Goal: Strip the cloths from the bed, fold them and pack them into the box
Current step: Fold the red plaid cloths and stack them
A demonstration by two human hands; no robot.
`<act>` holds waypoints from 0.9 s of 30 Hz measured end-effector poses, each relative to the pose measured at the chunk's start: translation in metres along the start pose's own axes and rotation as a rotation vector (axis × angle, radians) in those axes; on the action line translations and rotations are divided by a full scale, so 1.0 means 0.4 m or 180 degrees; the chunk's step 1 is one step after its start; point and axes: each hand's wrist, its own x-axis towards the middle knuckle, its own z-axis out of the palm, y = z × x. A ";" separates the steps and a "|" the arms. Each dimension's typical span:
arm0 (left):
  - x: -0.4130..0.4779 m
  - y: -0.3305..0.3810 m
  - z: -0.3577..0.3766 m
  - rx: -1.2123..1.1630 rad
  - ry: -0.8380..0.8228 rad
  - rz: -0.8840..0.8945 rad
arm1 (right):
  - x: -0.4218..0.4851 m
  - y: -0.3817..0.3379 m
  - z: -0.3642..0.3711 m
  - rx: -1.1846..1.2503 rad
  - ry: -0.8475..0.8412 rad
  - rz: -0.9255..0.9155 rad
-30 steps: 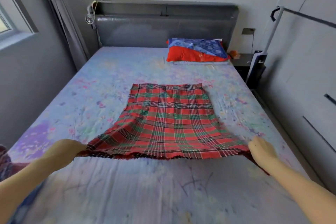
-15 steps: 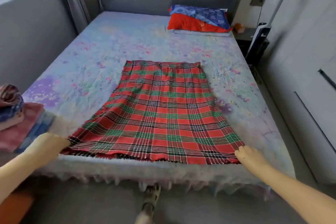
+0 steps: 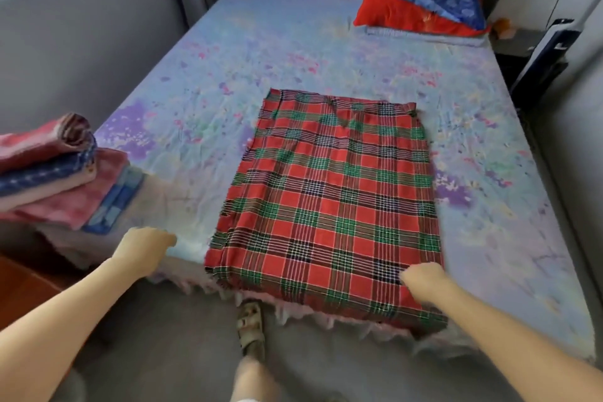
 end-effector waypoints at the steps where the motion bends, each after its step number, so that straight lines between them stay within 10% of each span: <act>1: 0.046 -0.005 -0.001 -0.0082 -0.0081 -0.0127 | 0.043 -0.009 -0.056 0.0052 0.0009 -0.0065; 16: 0.860 0.065 0.006 -0.4315 -0.0396 -0.1196 | 0.833 -0.199 -0.736 0.3002 0.1379 0.0484; 27: 1.116 0.231 0.211 -0.4351 -0.0287 -0.0884 | 1.388 -0.390 -0.813 0.1718 0.1503 0.0809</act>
